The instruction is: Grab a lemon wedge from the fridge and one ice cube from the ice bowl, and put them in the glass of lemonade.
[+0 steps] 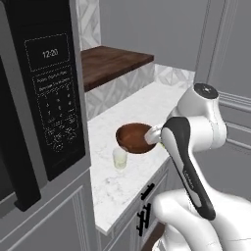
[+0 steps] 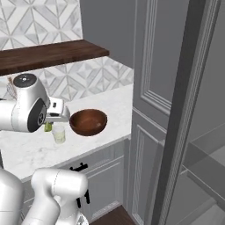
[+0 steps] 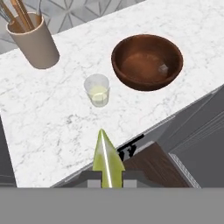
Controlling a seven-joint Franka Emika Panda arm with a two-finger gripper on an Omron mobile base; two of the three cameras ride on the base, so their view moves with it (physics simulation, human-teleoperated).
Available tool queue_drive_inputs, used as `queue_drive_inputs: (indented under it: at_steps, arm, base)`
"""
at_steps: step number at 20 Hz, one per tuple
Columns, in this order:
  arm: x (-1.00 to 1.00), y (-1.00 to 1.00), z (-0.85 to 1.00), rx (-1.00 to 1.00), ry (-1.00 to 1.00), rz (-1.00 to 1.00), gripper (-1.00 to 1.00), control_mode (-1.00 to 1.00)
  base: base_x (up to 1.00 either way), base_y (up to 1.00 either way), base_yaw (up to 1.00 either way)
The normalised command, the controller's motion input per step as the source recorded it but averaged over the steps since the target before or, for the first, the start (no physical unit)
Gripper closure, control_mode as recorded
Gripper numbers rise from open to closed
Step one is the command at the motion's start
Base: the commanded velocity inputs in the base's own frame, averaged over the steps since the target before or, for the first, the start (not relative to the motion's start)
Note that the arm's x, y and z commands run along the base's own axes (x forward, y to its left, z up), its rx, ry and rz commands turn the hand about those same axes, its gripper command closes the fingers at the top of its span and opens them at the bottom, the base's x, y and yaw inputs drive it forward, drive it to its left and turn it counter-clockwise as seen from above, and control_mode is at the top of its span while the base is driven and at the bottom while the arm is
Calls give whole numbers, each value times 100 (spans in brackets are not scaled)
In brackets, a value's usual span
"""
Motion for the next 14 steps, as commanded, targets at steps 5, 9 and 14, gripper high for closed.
queue_drive_inputs:
  at_steps: [5,9,14]
  arm:
    - [0,0,0,0,0,0,100,100]
    - [0,0,0,0,0,0,100,100]
    - [23,8,-9,0,0,0,100,-100]
  base:
    - [7,0,5]
    - [0,0,0]
    - [5,0,0]
